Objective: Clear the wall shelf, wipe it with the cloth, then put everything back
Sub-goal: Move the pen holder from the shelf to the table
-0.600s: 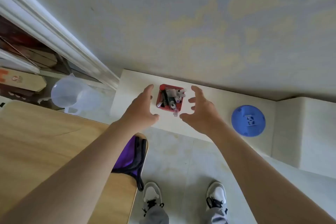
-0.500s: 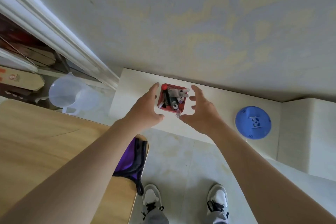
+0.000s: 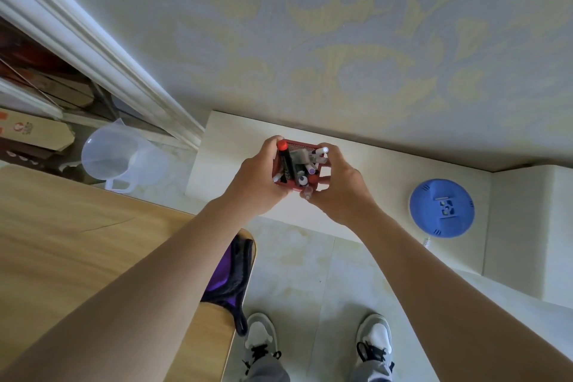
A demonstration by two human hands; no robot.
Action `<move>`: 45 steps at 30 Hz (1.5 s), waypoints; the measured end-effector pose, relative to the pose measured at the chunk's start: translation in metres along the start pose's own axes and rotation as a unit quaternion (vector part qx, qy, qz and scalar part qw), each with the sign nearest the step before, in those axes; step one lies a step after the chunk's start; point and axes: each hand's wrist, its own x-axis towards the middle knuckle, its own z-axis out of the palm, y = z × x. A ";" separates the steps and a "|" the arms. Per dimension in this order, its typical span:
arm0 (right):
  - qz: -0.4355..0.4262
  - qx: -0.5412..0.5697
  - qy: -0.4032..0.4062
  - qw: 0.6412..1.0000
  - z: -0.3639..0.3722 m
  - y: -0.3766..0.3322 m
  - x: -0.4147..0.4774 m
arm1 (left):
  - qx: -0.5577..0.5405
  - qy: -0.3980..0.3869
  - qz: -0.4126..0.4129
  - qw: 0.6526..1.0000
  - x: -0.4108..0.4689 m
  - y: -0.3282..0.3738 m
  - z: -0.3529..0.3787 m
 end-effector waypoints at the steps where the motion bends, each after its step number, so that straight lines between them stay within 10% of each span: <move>1: -0.001 0.002 0.001 1.000 -0.001 -0.001 -0.002 | 0.001 0.000 0.002 1.000 -0.003 0.001 -0.002; 28: -0.091 -0.032 -0.138 0.986 0.186 -0.145 -0.082 | -0.051 0.038 -0.104 0.993 -0.192 -0.128 -0.169; 45: -0.052 -0.067 -0.071 0.994 0.244 -0.137 -0.093 | -0.068 0.027 -0.101 0.992 -0.188 -0.190 -0.152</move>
